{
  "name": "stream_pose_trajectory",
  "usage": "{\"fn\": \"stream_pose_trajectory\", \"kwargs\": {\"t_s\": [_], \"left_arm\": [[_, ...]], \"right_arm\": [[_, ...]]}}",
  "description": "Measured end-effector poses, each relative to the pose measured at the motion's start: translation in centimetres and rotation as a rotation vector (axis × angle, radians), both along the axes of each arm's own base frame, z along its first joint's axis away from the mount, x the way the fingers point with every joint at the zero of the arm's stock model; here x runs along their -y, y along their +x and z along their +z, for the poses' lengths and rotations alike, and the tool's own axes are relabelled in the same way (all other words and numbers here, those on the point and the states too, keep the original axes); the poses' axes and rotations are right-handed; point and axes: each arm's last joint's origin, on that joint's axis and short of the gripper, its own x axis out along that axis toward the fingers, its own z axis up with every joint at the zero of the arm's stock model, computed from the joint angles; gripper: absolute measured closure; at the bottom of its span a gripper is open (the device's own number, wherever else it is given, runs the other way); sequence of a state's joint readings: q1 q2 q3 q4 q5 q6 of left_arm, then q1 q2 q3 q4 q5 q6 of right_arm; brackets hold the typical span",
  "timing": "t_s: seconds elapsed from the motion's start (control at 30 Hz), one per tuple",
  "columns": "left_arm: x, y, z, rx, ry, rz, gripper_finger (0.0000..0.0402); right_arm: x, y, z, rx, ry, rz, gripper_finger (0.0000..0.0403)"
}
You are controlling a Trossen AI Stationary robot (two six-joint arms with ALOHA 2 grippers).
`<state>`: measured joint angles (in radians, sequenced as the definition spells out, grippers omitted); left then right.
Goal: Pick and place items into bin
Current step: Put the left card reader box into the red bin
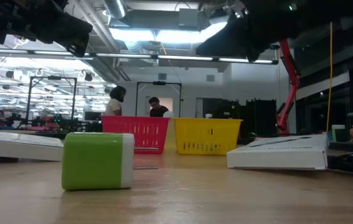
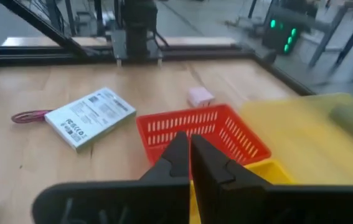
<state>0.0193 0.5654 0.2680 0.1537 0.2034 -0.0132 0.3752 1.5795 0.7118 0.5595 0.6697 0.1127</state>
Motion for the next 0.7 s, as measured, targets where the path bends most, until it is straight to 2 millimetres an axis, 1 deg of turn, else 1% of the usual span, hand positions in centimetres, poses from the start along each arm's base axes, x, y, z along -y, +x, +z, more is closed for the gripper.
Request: {"fn": "stream_pose_trajectory", "kwargs": {"t_s": [0.17, 0.3, 0.43, 0.53, 0.7], "left_arm": [[0.0, 0.0, 0.0, 0.000, -0.003, 0.003, 0.0397], [-0.1, 0.0, 0.0, -0.014, -0.075, 0.055, 0.0382], [-0.3, 0.0, -0.1, -0.019, -0.082, 0.101, 0.0343], [-0.3, 0.0, -0.3, -0.044, -0.073, 0.108, 0.0304], [-0.4, -0.1, -0.7, -0.087, -0.060, 0.163, 0.0240]], "right_arm": [[0.5, -1.2, -1.2, 0.052, -0.013, 0.009, 0.0403], [0.6, -1.6, -1.6, 0.057, -0.010, 0.019, 0.0403], [0.6, -1.6, -1.8, 0.044, -0.037, 0.033, 0.0403], [0.6, -1.6, -1.7, 0.041, -0.072, 0.041, 0.0403], [0.6, -1.6, -1.6, 0.044, -0.074, 0.042, 0.0403]]}}
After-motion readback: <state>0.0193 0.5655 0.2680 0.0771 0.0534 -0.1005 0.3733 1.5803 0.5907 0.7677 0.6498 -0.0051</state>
